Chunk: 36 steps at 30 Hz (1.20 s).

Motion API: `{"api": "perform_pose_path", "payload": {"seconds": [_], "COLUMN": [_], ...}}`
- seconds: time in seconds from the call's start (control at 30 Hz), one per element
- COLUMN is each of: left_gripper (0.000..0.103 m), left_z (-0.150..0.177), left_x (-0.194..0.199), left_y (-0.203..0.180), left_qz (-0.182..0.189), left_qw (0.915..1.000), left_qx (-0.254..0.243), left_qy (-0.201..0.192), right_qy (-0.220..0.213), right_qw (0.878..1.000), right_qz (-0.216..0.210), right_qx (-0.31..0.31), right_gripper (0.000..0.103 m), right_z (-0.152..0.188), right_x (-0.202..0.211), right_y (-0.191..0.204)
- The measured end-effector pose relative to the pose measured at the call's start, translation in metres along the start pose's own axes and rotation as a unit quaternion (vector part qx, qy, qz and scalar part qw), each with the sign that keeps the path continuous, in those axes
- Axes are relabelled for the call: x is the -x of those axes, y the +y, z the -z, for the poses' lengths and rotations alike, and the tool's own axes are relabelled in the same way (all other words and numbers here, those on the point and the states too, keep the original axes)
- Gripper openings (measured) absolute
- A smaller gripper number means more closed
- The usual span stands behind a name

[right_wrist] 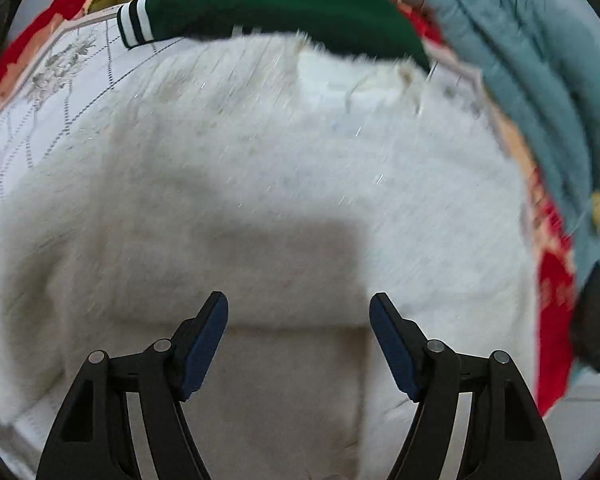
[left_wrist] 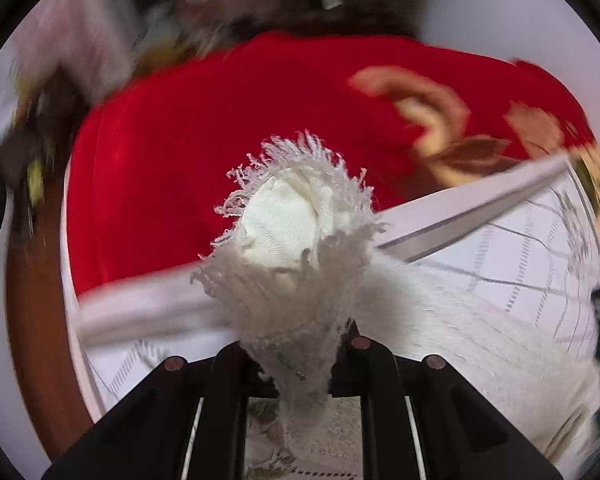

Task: Fold large clothes
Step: 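Grasp the other sleeve cuff with the left tool and lift it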

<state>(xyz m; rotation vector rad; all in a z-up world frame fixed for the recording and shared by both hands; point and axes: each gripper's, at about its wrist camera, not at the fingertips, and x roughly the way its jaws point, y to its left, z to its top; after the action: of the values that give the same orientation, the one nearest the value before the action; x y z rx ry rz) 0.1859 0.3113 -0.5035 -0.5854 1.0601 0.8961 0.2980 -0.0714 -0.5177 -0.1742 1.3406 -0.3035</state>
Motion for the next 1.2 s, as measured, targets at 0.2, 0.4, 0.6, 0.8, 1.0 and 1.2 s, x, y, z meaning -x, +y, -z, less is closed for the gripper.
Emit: {"api": "perform_pose_path", "payload": {"seconds": [0.2,0.4,0.6,0.8,1.0,1.2], "left_gripper": [0.009,0.009,0.008,0.008,0.010,0.030], "left_z": [0.001,0.041,0.134,0.243,0.320,0.344], "left_x": [0.074,0.130,0.187,0.221,0.213,0.194], "left_y": [-0.079,-0.176,-0.281,-0.368,-0.422,-0.425], "left_qz": [0.005,0.054,0.147,0.203,0.189,0.171], "left_qw": [0.9817,0.9500,0.9249,0.8917,0.8601,0.8485], "left_qx": [-0.158,-0.267,-0.331,-0.399,-0.473,-0.501], "left_qy": [-0.106,-0.154,-0.115,-0.065,-0.026,-0.001], "right_qy": [-0.017,0.005,0.027,0.048,0.077,0.095], "right_qw": [1.000,0.996,0.986,0.973,0.964,0.954], "right_qz": [0.015,-0.041,-0.081,-0.078,-0.076,-0.118], "right_qx": [-0.009,-0.076,-0.144,-0.212,-0.243,-0.259], "right_gripper": [0.091,0.091,0.091,0.091,0.091,0.091], "right_z": [-0.022,-0.044,-0.034,-0.022,0.002,0.014], "right_x": [-0.004,-0.012,-0.019,-0.047,-0.084,-0.103], "right_y": [-0.010,-0.077,-0.198,-0.317,-0.392,-0.419]}}
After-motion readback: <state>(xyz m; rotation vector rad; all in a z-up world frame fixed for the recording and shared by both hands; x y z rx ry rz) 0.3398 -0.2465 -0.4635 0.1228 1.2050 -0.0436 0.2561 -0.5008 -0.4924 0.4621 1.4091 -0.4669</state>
